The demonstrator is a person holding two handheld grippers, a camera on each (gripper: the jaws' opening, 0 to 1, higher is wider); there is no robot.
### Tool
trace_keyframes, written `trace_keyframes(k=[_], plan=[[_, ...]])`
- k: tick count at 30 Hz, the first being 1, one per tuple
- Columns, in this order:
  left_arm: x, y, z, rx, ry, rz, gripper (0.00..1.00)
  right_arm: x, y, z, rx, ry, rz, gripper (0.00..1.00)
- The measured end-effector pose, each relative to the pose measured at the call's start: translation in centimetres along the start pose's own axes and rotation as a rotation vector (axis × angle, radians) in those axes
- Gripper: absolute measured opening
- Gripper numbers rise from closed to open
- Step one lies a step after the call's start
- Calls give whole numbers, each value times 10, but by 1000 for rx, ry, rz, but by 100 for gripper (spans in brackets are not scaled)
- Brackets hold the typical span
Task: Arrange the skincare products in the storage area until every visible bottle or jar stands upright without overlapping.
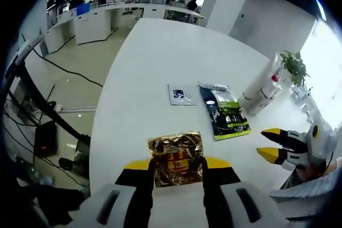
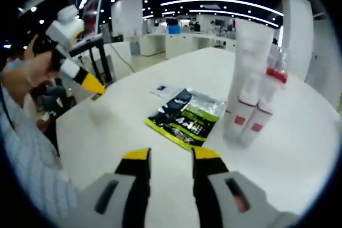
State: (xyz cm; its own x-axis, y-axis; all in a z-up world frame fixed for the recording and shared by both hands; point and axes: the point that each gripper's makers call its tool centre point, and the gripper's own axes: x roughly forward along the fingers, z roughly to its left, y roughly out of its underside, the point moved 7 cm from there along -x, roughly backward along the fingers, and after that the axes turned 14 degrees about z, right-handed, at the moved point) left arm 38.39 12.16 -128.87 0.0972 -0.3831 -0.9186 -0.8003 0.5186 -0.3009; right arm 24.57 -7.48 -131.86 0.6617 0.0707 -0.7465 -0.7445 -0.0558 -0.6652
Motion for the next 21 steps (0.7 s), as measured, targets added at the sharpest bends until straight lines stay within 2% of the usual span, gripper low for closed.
trace_keyframes(k=[6,14,21], plan=[[8,-13,-13,20,-6,-4,36,-13,5,-18,32,47,-29,28],[13,-18,-22,41,1,-8,36,-22,20,-31,90,85,-32,28],[21,-28,-32,45,10,-4,36,-30,30,-32,115,99,-25,28]])
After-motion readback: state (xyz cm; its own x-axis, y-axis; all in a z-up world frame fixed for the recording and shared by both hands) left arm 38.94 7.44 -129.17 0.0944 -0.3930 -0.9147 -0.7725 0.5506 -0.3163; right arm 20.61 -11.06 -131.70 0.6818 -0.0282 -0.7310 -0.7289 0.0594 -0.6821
